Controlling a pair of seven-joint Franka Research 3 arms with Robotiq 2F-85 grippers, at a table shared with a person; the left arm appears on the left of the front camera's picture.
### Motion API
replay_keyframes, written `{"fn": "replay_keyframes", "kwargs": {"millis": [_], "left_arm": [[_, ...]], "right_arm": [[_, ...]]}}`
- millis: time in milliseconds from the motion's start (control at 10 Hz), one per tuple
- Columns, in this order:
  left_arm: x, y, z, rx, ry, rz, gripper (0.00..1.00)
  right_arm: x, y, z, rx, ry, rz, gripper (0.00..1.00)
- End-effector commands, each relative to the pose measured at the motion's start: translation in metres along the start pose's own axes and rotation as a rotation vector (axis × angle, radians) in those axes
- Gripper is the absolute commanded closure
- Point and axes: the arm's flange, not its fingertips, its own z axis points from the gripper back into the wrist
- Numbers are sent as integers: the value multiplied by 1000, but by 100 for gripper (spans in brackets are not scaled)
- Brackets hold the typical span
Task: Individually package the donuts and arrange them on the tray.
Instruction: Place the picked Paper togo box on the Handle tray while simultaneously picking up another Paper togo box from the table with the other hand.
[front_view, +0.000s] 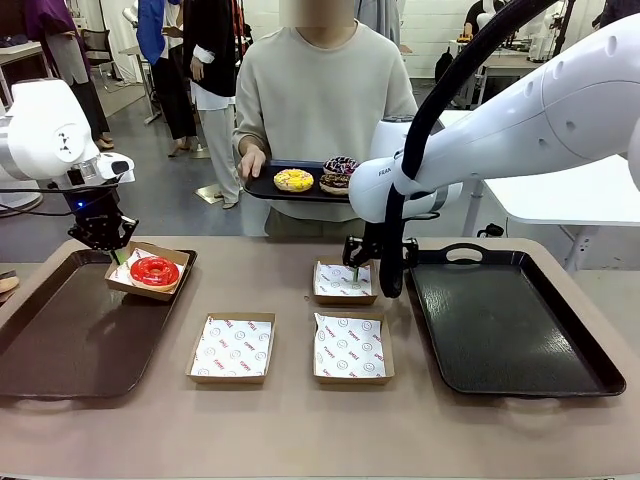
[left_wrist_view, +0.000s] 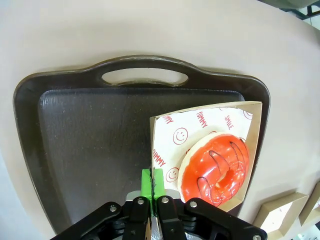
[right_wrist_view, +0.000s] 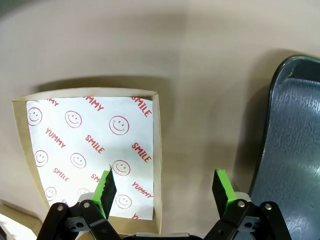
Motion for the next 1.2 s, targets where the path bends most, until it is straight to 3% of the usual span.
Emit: {"fn": "replay_keyframes", "kwargs": {"millis": [0,100,200,300,400,500,600,700,800,1100], "left_arm": [[4,-3,2,14,4,11,99],[4,-3,2,11,7,9,81],[4,-3,2,6,10,1,40],[3,-3,2,2,13,2,22],[3,-2,3,0,14,1,0],[3,-2,3,-3,16,1,0],[3,-1,3,-5,17,0,0],[2,-1,4,-8,17,1,9],[2,0,4,-10,17,0,0],[1,1,5,-12,16,-3,0]], "right_arm": [[9,2,-1,20,15,0,0],[9,2,-2,29,10,10,41],[9,2,-2,29,12,9,60],[9,3,-2,28,10,6,100],[9,4,-3,28,9,4,100],[10,4,-3,28,12,3,100],[10,5,-3,28,13,3,87],[10,5,-3,28,12,2,97],[11,5,-3,28,12,3,100],[10,7,-4,25,6,1,100]]}}
